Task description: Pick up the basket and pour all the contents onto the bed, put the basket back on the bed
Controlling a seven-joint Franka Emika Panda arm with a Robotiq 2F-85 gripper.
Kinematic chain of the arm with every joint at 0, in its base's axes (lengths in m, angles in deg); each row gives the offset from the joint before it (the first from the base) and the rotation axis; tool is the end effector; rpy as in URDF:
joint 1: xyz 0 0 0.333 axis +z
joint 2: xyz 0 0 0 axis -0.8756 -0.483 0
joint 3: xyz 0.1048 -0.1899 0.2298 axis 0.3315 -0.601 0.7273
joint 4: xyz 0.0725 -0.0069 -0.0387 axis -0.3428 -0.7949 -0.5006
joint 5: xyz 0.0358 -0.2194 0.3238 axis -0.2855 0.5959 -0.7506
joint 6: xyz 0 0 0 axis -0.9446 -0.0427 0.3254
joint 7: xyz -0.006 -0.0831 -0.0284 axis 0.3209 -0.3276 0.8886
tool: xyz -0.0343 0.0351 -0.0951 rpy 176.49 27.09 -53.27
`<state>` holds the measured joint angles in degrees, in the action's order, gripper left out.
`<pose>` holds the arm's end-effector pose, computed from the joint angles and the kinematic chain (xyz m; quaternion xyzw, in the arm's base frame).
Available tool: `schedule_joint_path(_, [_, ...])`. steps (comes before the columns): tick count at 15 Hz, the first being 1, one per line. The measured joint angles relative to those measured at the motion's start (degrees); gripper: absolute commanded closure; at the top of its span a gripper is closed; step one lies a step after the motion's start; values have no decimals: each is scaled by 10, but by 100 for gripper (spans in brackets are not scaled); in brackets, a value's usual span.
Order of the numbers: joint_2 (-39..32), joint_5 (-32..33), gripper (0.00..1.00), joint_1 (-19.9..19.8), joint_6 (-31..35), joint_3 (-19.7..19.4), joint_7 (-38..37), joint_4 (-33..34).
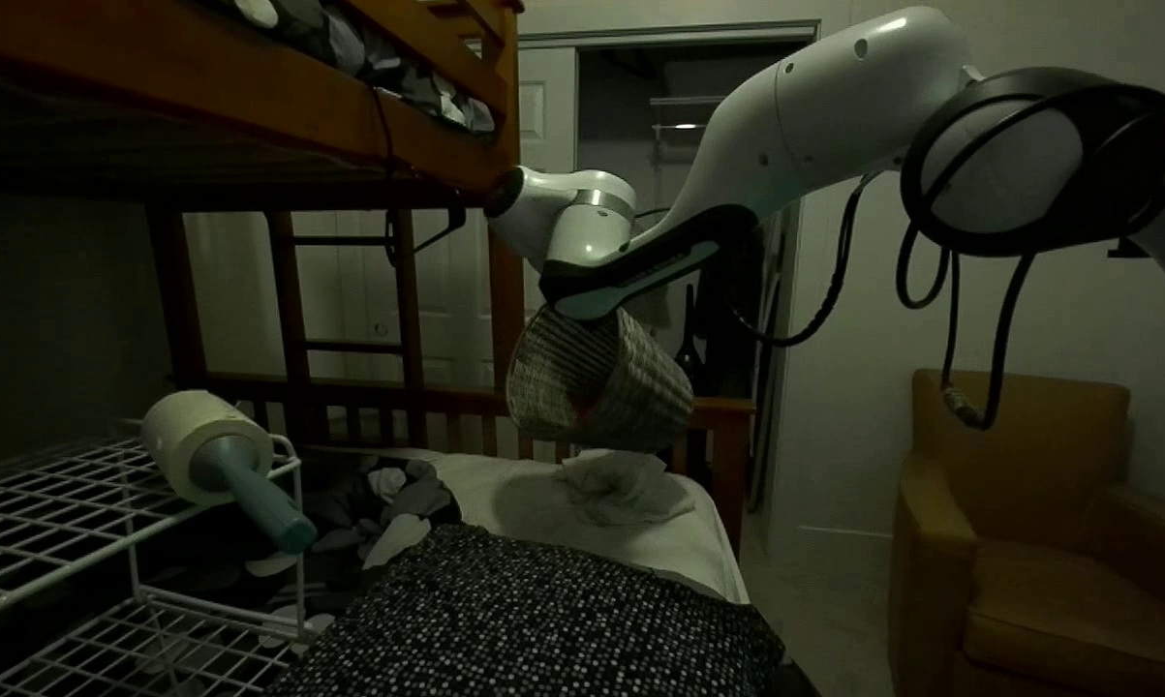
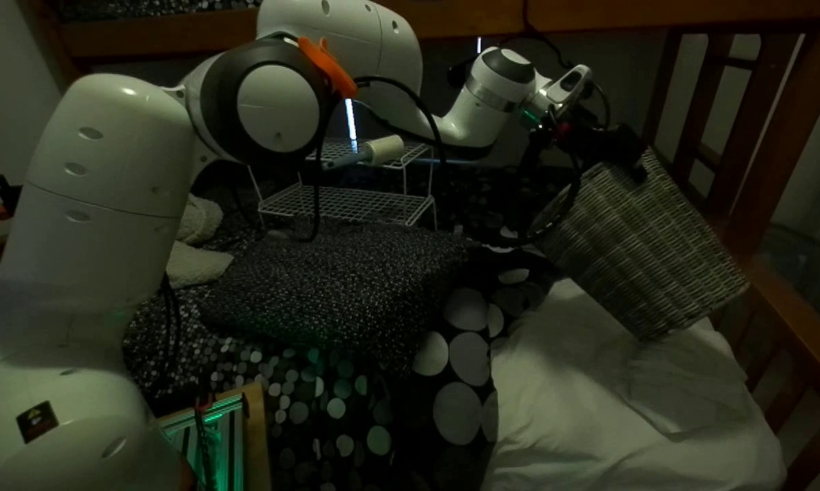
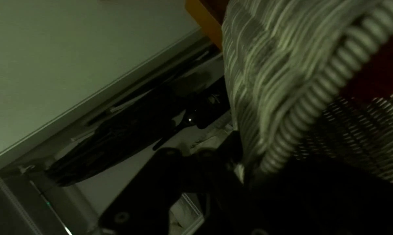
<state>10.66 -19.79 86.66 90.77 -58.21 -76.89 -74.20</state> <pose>0.7204 0.1568 0.4895 0.8535 -0.0319 0.2639 0.4482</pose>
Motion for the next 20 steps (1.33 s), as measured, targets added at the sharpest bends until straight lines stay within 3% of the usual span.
schedule_joint_path(5, [-31,86,97,20,-168,47,43,75])
schedule_joint_path(6, [-42,104,88,21,-187,51,61,95])
schedule_joint_path(8, [-63,133,88,19,-204,52,96,125])
schedule_joint_path(9, [-69,139,97,17,-205,52,103,133])
schedule_joint_path(13, [-86,146,97,20,-208,49,106,138])
schedule_joint_path(20, [-130,252,97,57,-279,51,184,175])
